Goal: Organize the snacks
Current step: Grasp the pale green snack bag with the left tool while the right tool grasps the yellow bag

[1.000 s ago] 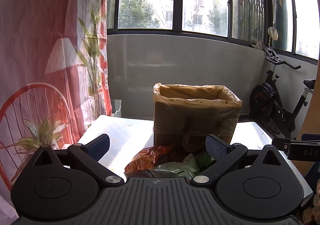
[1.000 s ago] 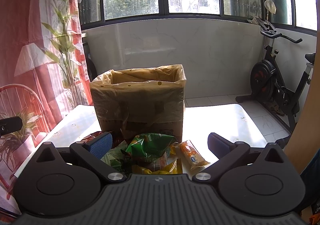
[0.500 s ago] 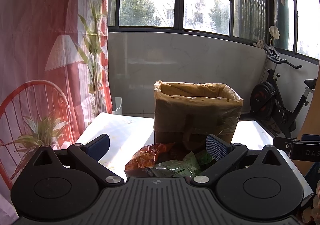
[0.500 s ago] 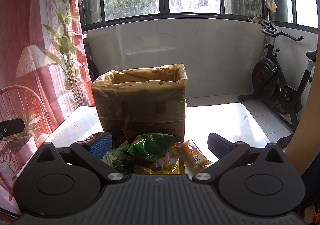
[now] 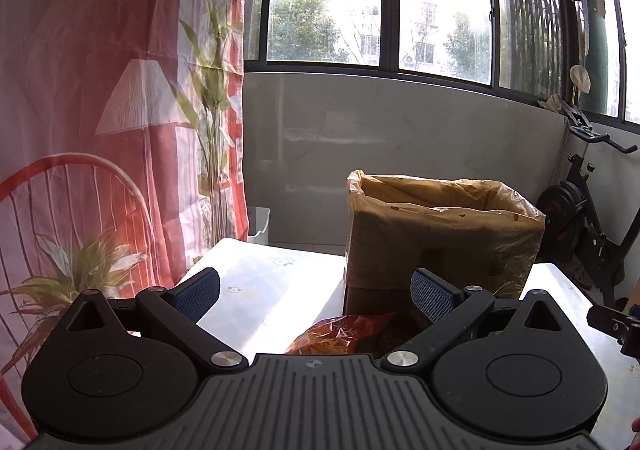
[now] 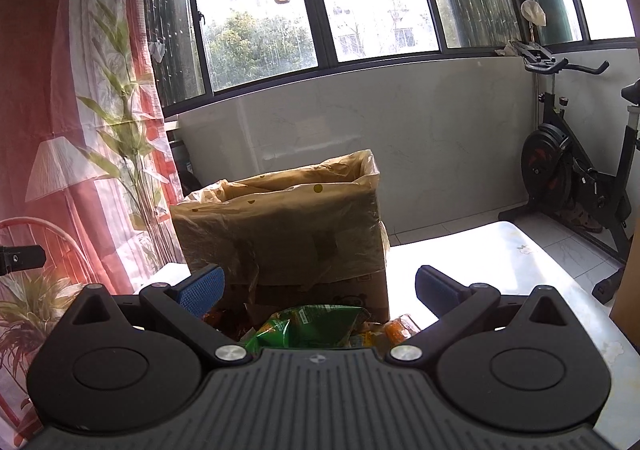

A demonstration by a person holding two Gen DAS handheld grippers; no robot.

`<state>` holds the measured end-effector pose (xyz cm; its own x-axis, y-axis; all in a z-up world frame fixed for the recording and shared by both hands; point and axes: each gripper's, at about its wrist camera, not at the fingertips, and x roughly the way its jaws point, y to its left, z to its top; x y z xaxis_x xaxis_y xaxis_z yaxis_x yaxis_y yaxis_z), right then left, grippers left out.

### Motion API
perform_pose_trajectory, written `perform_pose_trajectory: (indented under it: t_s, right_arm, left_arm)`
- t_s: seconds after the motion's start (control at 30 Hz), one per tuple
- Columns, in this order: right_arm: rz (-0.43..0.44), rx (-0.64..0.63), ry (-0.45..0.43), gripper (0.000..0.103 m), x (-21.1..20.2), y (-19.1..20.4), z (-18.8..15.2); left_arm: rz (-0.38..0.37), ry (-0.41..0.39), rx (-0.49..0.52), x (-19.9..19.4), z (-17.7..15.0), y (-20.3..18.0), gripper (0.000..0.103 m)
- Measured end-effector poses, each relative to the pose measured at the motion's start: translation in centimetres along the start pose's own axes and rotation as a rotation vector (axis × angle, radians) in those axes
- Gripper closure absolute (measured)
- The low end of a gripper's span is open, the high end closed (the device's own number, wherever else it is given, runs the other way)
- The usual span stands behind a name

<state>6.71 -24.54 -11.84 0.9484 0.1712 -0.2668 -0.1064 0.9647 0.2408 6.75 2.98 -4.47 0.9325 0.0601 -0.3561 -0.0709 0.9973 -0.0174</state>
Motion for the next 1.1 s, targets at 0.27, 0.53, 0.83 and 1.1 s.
perform_pose_trajectory:
  t_s: [0.27, 0.53, 0.83, 1.1]
  right_arm:
    - [-0.038, -0.126, 0.192, 0.001, 4.1, -0.4, -6.5]
    - [0.000, -0.103, 0.261, 0.004, 6.0, -2.3, -9.3]
    - [0.034, -0.038, 0.314, 0.004, 7.7, -3.2, -10.0]
    - [0.055, 0.011, 0.325, 0.004, 8.2, -4.0, -10.4]
  left_arm:
    - [-0.028, 0.113, 0.023, 4.5, -4.2, -1.1, 0.008]
    - [-0.139, 0.226, 0.011, 7.2, -7.8, -1.6, 0.015]
    - [-0.232, 0.320, -0.022, 9.6, -10.3, -3.0, 0.016]
    - [-0.308, 0.359, -0.068, 10.9, -12.0, -3.3, 0.014]
